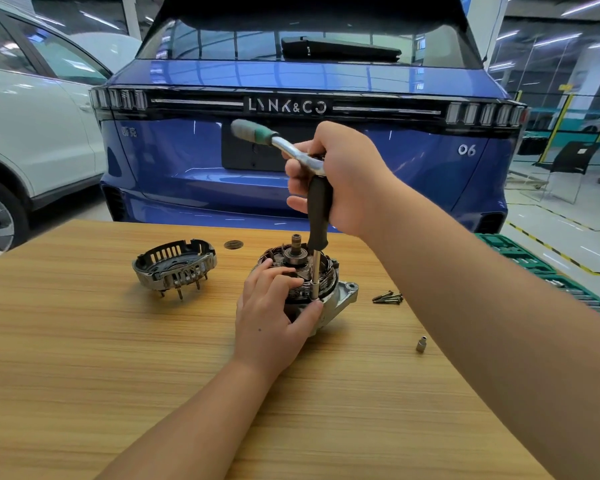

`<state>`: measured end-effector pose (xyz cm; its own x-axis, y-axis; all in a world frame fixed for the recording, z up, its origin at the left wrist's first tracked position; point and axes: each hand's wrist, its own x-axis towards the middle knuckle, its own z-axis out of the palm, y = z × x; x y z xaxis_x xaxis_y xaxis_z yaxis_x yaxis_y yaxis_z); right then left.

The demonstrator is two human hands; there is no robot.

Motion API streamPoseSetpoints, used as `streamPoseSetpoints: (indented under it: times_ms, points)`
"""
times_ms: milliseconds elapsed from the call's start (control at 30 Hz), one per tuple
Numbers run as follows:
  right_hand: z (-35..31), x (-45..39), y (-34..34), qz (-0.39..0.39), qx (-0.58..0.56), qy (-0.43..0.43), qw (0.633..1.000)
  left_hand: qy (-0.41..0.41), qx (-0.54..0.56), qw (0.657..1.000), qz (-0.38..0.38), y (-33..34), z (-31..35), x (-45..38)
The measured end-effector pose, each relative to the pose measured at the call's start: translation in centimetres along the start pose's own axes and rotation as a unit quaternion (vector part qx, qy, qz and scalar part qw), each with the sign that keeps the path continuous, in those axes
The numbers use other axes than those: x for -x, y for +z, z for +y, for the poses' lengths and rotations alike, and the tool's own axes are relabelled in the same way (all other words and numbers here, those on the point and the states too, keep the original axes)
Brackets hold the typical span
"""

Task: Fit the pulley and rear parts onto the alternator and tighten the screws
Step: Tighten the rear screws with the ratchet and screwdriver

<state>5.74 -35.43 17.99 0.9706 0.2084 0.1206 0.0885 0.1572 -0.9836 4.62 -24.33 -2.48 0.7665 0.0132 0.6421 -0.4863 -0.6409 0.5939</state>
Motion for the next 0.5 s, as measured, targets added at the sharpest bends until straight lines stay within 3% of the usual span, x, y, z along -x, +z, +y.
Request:
streamPoseSetpoints:
  times_ms: [100,233,333,367,433,500]
  points:
    - [0.8,0.3,-0.3,0.025,-0.121,0.000,0.992,-0.003,0.003,1.000,-0.004,-0.1,-0.1,-0.1]
    - [1.8,0.7,-1.2,0.001,-0.278,-0.022,0.960,0.002,0.005,1.000,-0.003,-0.1,-0.2,-0.1]
    - [2.7,1.2,-1.5,-0.004,-0.327,-0.112,0.938,0.005,0.010,1.000,0.000,-0.1,-0.2,-0.2]
    - [3.2,1.2,-1.5,0.013,-0.298,-0.168,0.940,0.005,0.009,1.000,0.001,-0.1,-0.2,-0.2]
    - [4.5,1.4,-1.4,0.093,-0.114,-0.306,0.940,0.002,0.005,1.000,-0.003,-0.2,-0.1,-0.3]
    - [5.7,1.6,-1.1,0.126,0.051,-0.403,0.905,0.002,0.005,1.000,-0.006,-0.3,-0.2,-0.5]
